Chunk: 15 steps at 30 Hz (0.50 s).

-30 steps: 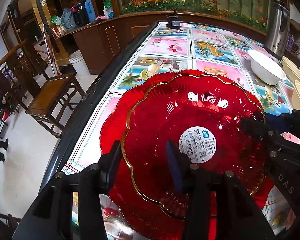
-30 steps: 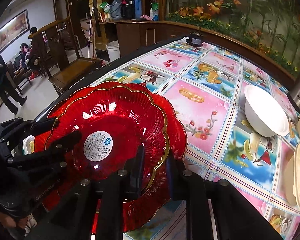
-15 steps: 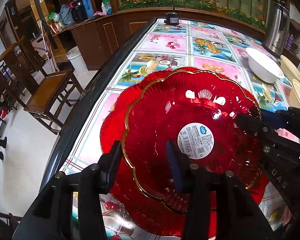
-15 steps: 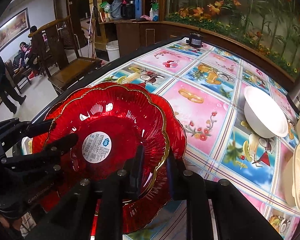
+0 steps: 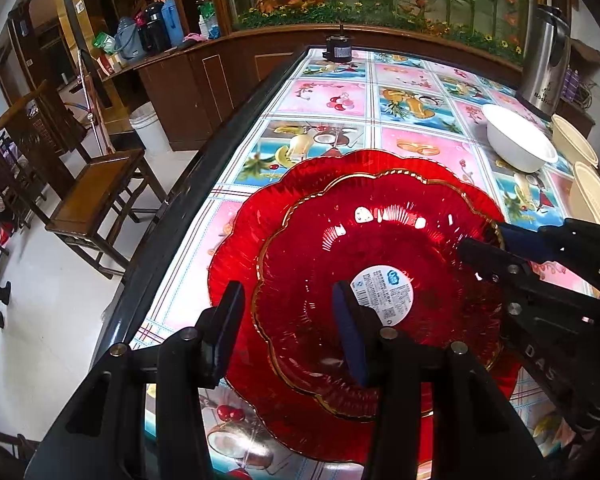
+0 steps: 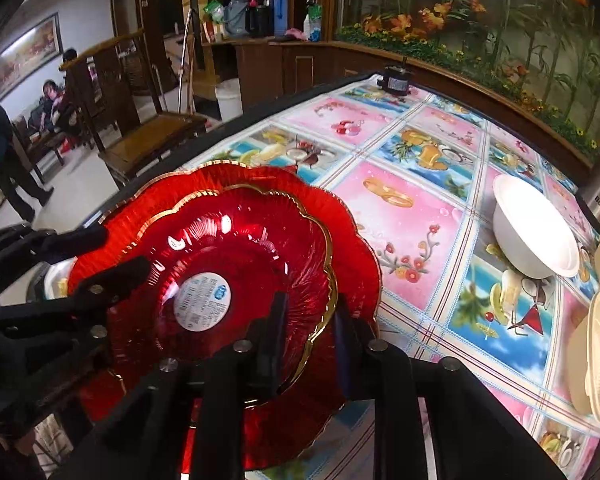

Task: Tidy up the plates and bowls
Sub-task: 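Lower the small red plate onto the large red plate and open the left tool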

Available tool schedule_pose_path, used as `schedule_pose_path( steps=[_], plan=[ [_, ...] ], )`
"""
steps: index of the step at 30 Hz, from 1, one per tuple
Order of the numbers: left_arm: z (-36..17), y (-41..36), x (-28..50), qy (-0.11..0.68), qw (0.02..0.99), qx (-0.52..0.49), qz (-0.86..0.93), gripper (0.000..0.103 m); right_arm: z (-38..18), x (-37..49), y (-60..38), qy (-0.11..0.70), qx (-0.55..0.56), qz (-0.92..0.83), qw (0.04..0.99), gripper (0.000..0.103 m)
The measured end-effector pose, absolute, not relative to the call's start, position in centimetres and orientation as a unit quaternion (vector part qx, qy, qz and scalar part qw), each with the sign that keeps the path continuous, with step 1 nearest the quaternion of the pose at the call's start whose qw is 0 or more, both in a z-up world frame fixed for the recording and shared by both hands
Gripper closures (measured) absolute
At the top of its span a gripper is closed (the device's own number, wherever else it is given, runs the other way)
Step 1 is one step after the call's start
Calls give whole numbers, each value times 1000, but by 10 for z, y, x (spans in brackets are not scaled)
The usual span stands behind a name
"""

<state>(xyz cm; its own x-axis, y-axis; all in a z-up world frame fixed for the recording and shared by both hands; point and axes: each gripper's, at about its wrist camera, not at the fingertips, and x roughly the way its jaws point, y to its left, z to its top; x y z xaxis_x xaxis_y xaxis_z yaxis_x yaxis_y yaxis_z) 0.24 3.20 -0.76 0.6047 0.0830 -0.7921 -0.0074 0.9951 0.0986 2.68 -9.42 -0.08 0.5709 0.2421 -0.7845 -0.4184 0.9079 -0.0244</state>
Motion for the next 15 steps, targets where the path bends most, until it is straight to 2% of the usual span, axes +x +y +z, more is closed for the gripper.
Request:
schedule_pose_path(
  steps=[3,15],
  plan=[
    [-5,29,2,443,895,40,18,59,7,22,-99,414,-93,197,884,69],
    [4,8,-6,437,898,49,1,59,26,8,-141,391,-24,211,896,68]
  ],
)
